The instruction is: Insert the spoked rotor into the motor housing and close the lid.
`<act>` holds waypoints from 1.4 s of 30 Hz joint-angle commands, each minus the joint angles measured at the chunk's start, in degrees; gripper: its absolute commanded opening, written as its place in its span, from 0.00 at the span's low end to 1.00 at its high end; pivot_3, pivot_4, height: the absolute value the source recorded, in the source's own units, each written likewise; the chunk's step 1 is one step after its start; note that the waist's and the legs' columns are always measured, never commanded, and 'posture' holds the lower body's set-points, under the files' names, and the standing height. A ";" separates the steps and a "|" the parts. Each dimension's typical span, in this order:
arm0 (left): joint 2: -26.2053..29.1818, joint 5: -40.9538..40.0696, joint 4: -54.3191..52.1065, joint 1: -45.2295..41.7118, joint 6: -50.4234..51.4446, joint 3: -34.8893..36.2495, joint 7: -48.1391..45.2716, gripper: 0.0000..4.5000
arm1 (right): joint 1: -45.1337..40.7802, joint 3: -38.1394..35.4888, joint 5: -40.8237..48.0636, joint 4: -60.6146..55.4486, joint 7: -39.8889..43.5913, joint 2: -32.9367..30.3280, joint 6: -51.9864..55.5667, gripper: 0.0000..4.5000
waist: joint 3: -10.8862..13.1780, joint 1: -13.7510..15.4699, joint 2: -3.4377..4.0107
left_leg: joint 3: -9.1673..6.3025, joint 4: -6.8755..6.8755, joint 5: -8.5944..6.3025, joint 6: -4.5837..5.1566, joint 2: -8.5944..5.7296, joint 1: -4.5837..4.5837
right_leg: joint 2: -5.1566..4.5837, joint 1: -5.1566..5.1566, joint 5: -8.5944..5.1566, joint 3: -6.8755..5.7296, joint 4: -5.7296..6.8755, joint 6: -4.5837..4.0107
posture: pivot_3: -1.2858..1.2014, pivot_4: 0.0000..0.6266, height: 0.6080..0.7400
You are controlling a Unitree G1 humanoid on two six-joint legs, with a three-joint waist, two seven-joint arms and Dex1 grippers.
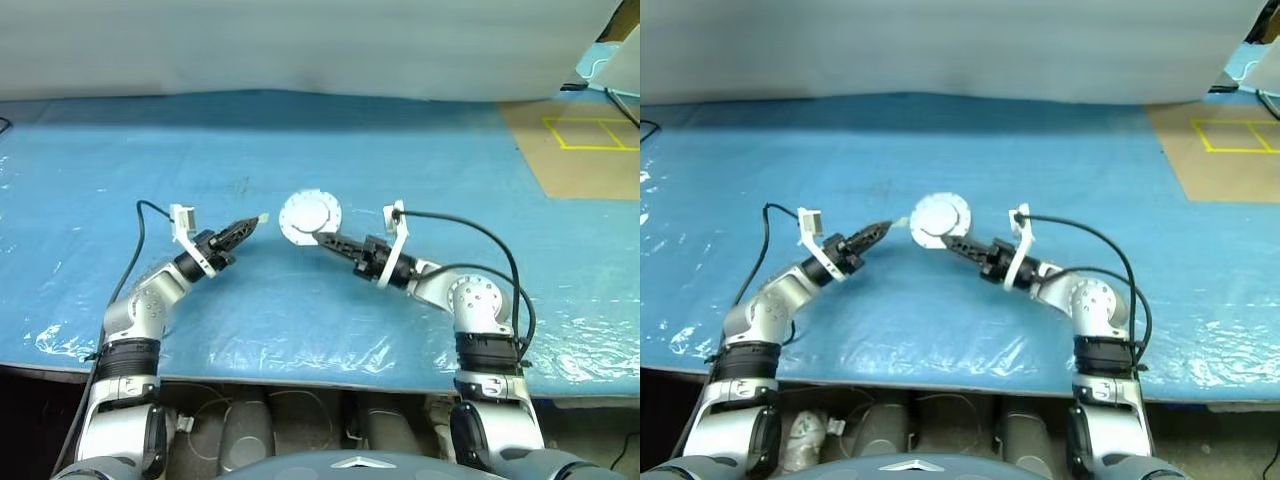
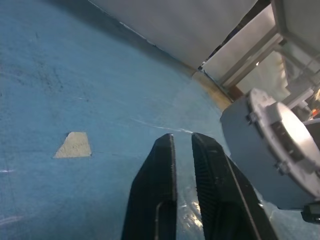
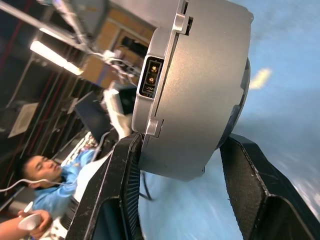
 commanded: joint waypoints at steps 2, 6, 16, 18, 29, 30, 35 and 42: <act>0.00 -9.96 -6.42 1.83 9.75 3.30 -0.53 0.51 | -3.42 -1.05 4.80 -2.26 -0.37 1.17 0.68 0.45 | 0.00 -0.01 0.00 | 0.00 0.00 0.00 0.00 0.00 0.00 | 0.00 0.01 -0.05 -0.01 0.01 -0.08 | 0.52 0.24 1.00; -1.49 -17.10 -6.78 1.85 16.24 7.24 4.71 0.81 | -4.90 -1.18 5.45 -1.31 -0.76 1.43 0.85 0.45 | 0.00 0.21 0.00 | -0.03 0.16 0.00 0.00 -0.01 0.02 | -0.03 0.08 -0.01 -0.01 0.08 -0.11 | 0.52 0.24 1.00; -3.31 -24.03 -7.89 1.73 25.24 6.95 9.53 0.99 | -5.99 -0.95 6.44 -0.69 -0.99 0.89 2.64 0.45 | 0.33 -0.63 0.57 | -1.00 0.47 -0.10 0.14 1.26 -0.02 | 0.83 0.96 -0.08 -1.98 -0.33 -1.10 | 0.52 0.24 1.00; -5.78 -23.54 -7.03 0.10 24.23 6.03 10.46 0.99 | -6.12 -0.89 6.75 -0.95 -1.51 1.09 2.84 0.45 | 0.36 -0.49 0.62 | -1.08 0.48 -0.03 0.02 1.35 -0.21 | 0.93 0.95 -0.13 -2.12 -0.34 -1.19 | 0.52 0.24 1.00; -12.74 -21.31 -3.79 -6.45 19.91 3.62 12.60 0.99 | -5.67 -0.60 7.07 -2.02 -3.08 0.97 3.95 0.45 | 0.36 0.00 0.62 | -1.11 1.01 -0.13 -0.28 1.11 -0.63 | 0.51 0.96 0.22 -2.03 -0.57 -0.44 | 0.52 0.24 1.00; -13.38 -20.84 -3.45 -6.80 19.36 3.51 13.26 0.99 | -5.67 -0.61 7.08 -2.00 -3.24 1.03 3.92 0.45 | 0.36 0.17 0.62 | -1.11 1.03 -0.13 -0.28 1.11 -0.62 | 0.49 0.96 0.22 -2.01 -0.53 -0.44 | 0.52 0.24 1.00; -15.32 -16.25 0.91 -8.50 15.18 2.44 14.84 0.99 | -6.06 -0.75 7.02 -1.52 -3.97 1.45 3.55 0.45 | 0.36 0.80 0.62 | -1.03 1.14 -0.12 -0.27 1.04 -0.41 | 0.43 0.97 0.22 -1.84 -0.20 -0.44 | 0.52 0.24 1.00; -15.35 -13.13 3.29 -8.72 12.19 2.37 14.32 0.99 | -5.91 -0.33 6.92 -1.29 -4.67 1.89 3.22 0.45 | 0.36 0.84 0.62 | -0.92 1.22 -0.12 -0.26 0.97 -0.23 | 0.42 0.98 0.26 -1.56 -0.01 -0.37 | 0.52 0.24 1.00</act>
